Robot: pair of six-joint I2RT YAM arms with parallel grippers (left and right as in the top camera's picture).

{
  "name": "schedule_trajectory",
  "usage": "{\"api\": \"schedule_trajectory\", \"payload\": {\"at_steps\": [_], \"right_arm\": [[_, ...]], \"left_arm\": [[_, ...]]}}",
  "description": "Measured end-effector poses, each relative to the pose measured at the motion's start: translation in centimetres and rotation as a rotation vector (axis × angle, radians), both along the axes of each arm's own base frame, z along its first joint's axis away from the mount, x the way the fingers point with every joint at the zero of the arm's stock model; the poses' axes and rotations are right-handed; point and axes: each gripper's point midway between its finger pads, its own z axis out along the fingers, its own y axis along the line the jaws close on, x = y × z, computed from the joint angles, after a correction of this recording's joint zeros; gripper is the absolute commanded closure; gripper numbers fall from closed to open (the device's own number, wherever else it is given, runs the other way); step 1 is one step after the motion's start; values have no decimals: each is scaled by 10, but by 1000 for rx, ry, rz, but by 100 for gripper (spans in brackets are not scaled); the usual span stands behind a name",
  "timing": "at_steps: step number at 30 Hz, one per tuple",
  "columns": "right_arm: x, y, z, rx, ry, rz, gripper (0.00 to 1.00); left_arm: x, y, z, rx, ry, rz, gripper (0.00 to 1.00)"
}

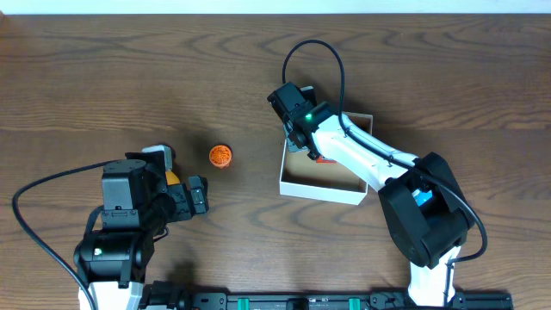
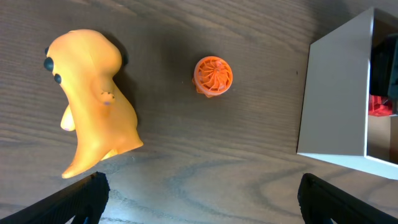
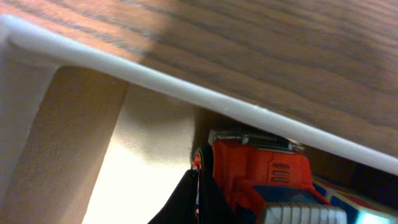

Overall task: Pack container
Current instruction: 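Open the right gripper and push the truck into place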

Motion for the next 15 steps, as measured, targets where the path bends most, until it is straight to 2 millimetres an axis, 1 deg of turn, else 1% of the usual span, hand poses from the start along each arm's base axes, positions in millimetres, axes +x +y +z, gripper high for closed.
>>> {"api": "schedule_trajectory", "payload": {"at_steps": [7, 15], "right_arm": [[3, -5, 2, -24, -25, -22, 94], [6, -4, 3, -16, -37, -27, 91]], "left_arm": [[0, 0, 0, 0, 0, 0, 2], [0, 0, 0, 0, 0, 0, 2]]}}
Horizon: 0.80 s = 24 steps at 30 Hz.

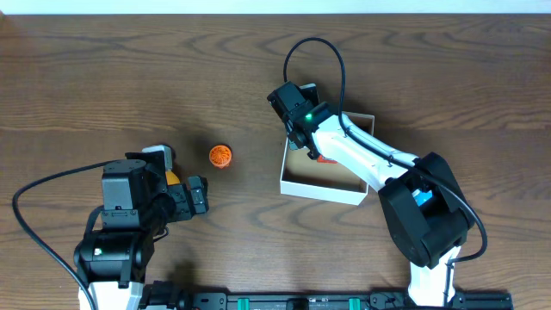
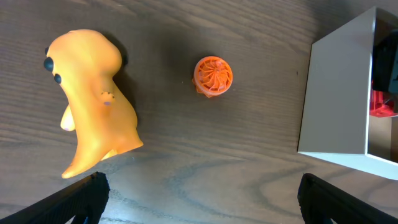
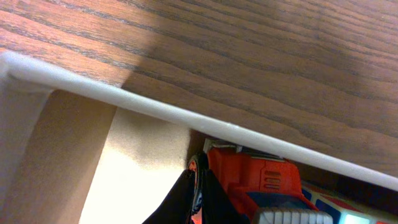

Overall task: Pack container
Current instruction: 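Open the right gripper and push the truck into place, then move the right gripper to the blue ball toy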

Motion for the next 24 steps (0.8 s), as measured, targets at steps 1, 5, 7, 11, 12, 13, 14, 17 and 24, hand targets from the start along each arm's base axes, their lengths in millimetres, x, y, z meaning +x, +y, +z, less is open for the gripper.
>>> {"api": "schedule_trajectory", "payload": {"at_steps": [1, 5, 7, 11, 12, 13, 14, 17, 24], "right_arm": [[0, 0, 0, 1, -2, 0, 90], [4, 3, 2, 16, -19, -4, 74], [4, 4, 2, 15, -18, 6, 70], [3, 6, 2, 8, -7, 42, 68], [2, 7, 2, 5, -5, 49, 68], [2, 8, 2, 3, -3, 56, 67], [2, 9, 3, 2, -1, 62, 66], [2, 10, 8, 6, -6, 74, 61], [-6, 8, 83, 65, -99, 138, 42]], "left_arm": [[0, 0, 0, 0, 0, 0, 2], [0, 0, 0, 0, 0, 0, 2], [0, 0, 0, 0, 0, 0, 2], [0, 0, 0, 0, 0, 0, 2], [0, 0, 0, 0, 0, 0, 2], [0, 0, 0, 0, 0, 0, 2], [0, 0, 0, 0, 0, 0, 2], [0, 0, 0, 0, 0, 0, 2], [0, 0, 0, 0, 0, 0, 2]]}}
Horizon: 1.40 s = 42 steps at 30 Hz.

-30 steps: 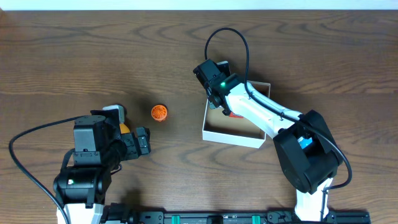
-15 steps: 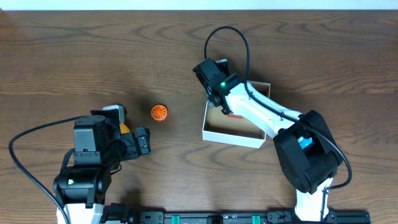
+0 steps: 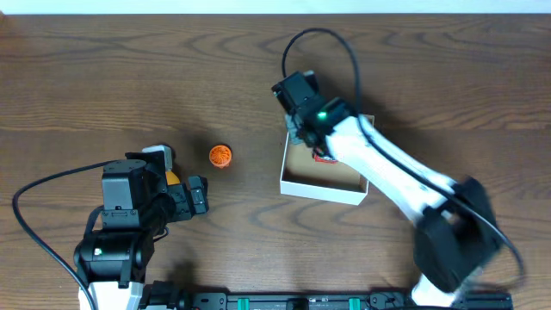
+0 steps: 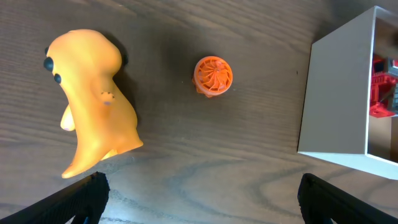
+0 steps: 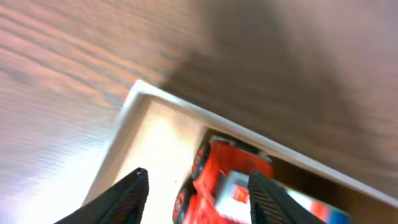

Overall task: Pack container
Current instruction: 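Move the right gripper to the blue ball toy, then grasp the blue ball toy with the right gripper and lift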

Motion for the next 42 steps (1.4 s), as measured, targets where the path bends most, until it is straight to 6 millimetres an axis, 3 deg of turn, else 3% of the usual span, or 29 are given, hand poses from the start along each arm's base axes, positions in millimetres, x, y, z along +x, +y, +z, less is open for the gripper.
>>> {"api": "schedule_trajectory", "payload": {"at_steps": [2, 6, 8, 11, 14, 17, 24, 28, 34, 42], "right_arm": [[-7, -5, 33, 31, -44, 10, 40], [-28, -31, 95, 108, -109, -46, 2], [-40, -63, 114, 138, -106, -142, 1], [-59, -124, 119, 156, -47, -353, 1], [-75, -174, 111, 163, 38, -547, 1], [-87, -206, 101, 182, 110, -682, 1], [-111, -245, 64, 246, 249, -884, 1], [-120, -254, 29, 264, 309, -943, 1], [-134, -251, -27, 271, 369, -960, 1], [-145, -250, -73, 289, 373, -981, 1]], "left_arm": [[0, 0, 0, 0, 0, 0, 2], [0, 0, 0, 0, 0, 0, 2], [0, 0, 0, 0, 0, 0, 2], [0, 0, 0, 0, 0, 0, 2], [0, 0, 0, 0, 0, -1, 2], [0, 0, 0, 0, 0, 0, 2], [0, 0, 0, 0, 0, -1, 2], [-1, 0, 0, 0, 3, -1, 2], [-1, 0, -1, 0, 7, -1, 2], [-4, 0, -3, 0, 22, -1, 2]]}}
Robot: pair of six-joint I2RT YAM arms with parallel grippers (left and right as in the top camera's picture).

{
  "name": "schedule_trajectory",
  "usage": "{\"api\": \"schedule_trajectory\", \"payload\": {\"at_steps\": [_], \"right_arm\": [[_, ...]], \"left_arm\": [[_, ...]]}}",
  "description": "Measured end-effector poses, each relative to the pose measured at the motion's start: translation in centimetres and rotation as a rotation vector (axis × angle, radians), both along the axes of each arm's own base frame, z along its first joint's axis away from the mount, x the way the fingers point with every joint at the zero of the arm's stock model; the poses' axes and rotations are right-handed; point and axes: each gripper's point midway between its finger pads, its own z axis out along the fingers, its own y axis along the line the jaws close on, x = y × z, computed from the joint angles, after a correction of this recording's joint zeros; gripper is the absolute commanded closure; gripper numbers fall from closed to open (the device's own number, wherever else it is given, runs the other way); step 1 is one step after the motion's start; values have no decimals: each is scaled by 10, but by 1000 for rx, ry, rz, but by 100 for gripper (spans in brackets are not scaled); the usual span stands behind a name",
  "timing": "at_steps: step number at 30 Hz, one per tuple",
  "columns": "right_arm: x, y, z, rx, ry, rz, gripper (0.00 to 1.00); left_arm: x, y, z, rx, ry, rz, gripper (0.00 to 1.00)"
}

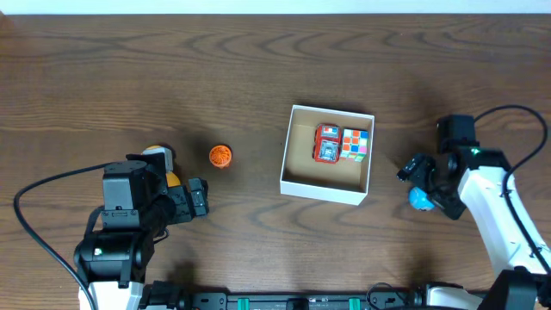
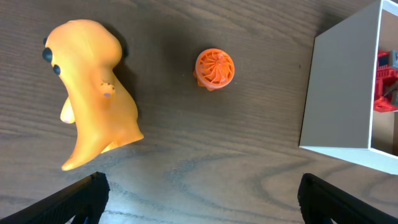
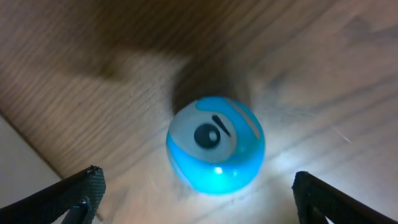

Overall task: Pack container
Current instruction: 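Grasp the blue ball toy with the right gripper and lift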

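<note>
The white open box (image 1: 325, 189) stands mid-table with a red toy car (image 1: 327, 143) and a colourful cube (image 1: 354, 145) inside. To the box's right a blue ball (image 1: 419, 199) (image 3: 216, 144) lies on the wood, with my right gripper (image 3: 196, 199) open above it, fingers wide on either side. An orange dinosaur toy (image 2: 93, 99) and a small orange swirl piece (image 2: 214, 67) (image 1: 220, 156) lie at the left. My left gripper (image 2: 199, 202) hangs open near them, holding nothing.
The table is dark wood (image 1: 258, 69). The box's white wall (image 2: 339, 93) rises at the right of the left wrist view. Cables trail from both arms near the front edge.
My right arm has left the box's far-left corner and now sits right of the box, its gripper open over the blue ball. The red car lies in the box. The left arm barely shifted.
At first my right gripper was down inside the box's far-left corner at the red car. Then it was above the box, open, with the car left inside. Now it is over the blue ball to the right. The left gripper stayed open by the orange toys.
</note>
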Motion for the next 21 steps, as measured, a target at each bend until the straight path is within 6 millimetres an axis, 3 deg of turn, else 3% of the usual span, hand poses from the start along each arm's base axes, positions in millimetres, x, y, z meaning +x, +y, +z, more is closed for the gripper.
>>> {"api": "schedule_trajectory", "payload": {"at_steps": [9, 21], "right_arm": [[-4, 1, -27, 5, -29, -5, 1], [0, -3, -30, -19, -54, -14, 13]], "left_arm": [[0, 0, 0, 0, 1, 0, 2], [0, 0, 0, 0, 2, 0, 2]]}}
